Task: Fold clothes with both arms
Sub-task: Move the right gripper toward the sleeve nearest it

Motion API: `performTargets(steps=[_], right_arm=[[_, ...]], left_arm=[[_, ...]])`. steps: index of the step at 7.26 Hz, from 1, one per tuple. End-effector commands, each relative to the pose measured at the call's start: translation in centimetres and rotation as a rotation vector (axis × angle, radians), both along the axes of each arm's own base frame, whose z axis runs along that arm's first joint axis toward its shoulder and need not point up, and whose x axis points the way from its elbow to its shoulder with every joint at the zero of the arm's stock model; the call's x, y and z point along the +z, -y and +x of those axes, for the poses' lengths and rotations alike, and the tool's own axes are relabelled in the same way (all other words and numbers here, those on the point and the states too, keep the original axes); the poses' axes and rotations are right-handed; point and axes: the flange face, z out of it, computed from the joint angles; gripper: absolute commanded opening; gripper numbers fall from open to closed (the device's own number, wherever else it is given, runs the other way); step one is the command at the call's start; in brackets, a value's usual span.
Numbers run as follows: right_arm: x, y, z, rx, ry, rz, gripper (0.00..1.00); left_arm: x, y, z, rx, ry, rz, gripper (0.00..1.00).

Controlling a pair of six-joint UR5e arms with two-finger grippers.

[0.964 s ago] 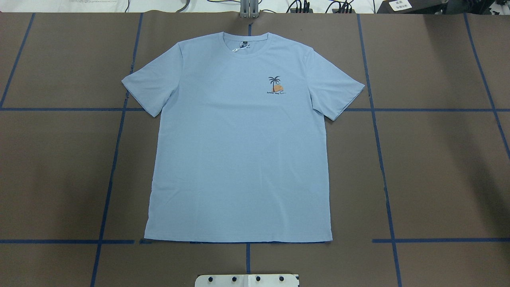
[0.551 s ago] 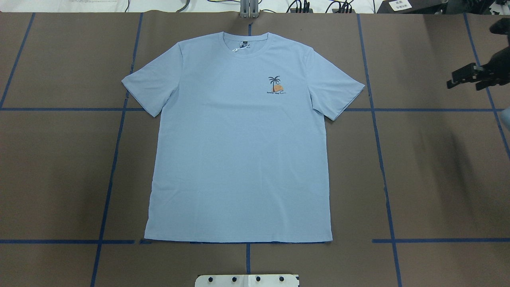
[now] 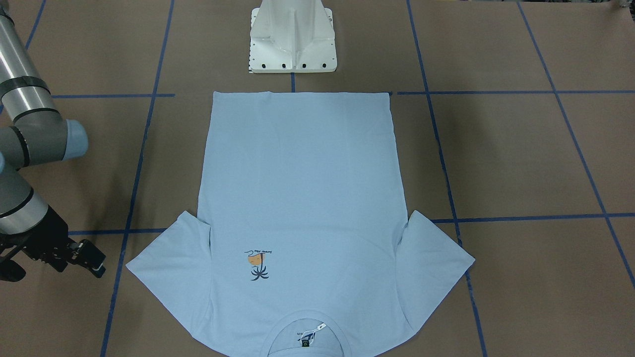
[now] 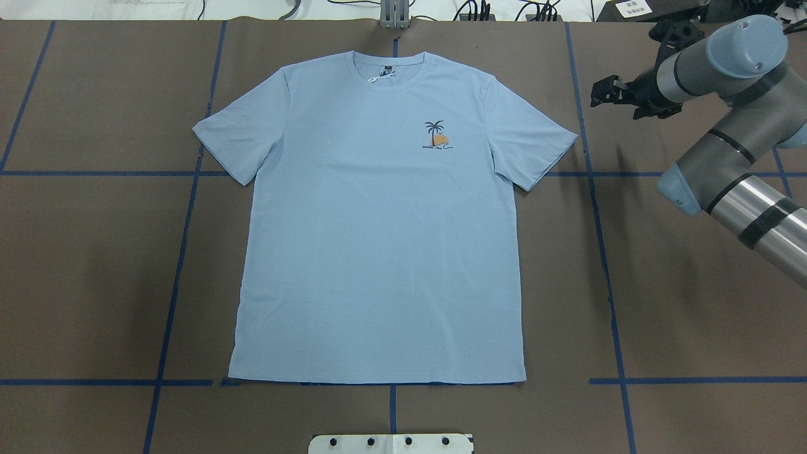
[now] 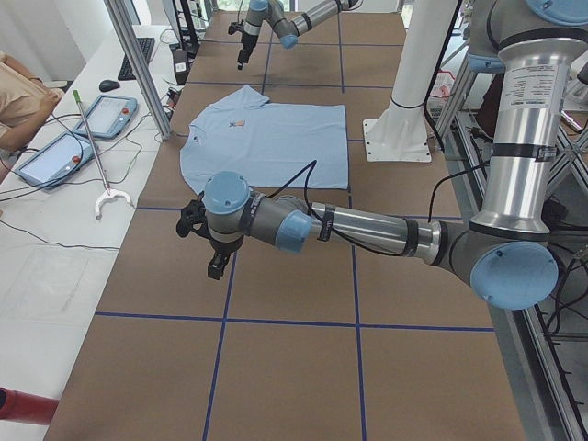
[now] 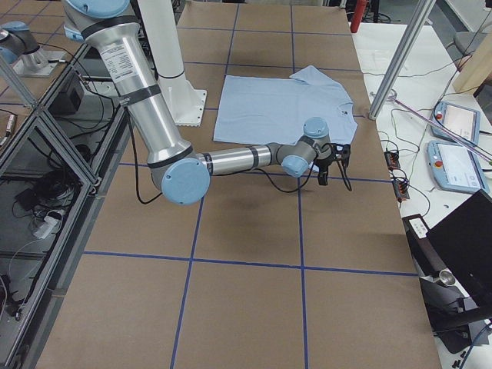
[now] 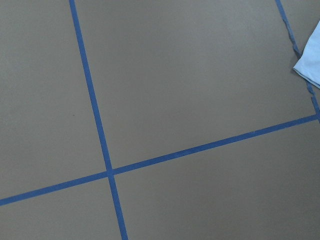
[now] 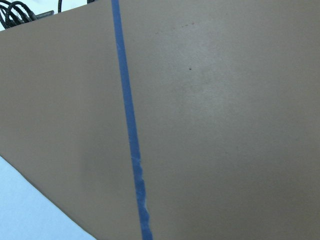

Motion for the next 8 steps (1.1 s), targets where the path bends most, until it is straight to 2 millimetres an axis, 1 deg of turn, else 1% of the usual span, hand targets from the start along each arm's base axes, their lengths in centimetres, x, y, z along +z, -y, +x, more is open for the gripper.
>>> performTargets(steps=[1,2,3,5,7,8], right_arm=[[-1.9,0.4,-4.8,0.118,0.013,-0.026,0.98],[-2.3,0.3,-4.9,0.134,0.030,-0.040,0.95],[-2.2,-0.3,-6.2,0.118,0.027,-0.043,0.94],[-0.7,-1.3,-6.8,0.102,0.013,-0.056,0.90],[-1.0,-1.6,-7.4,0.098,0.019,-0.060,0.71],[-0.9,-1.7,-7.4,0.097,0.019,-0.061,0.55]], left_arm=[[3.1,0.1,0.0,-0.003,-0.005,0.041,1.00],[3.1,0.1,0.0,-0.003,-0.006,0.052,1.00],[3.1,0.1,0.0,-0.003,-0.006,0.053,1.00],[2.7,0.0,0.0,-0.003,-0.008,0.060,1.00],[2.7,-0.3,-0.1,-0.003,-0.010,0.061,1.00],[2.6,-0.3,-0.1,-0.003,-0.010,0.062,1.00]])
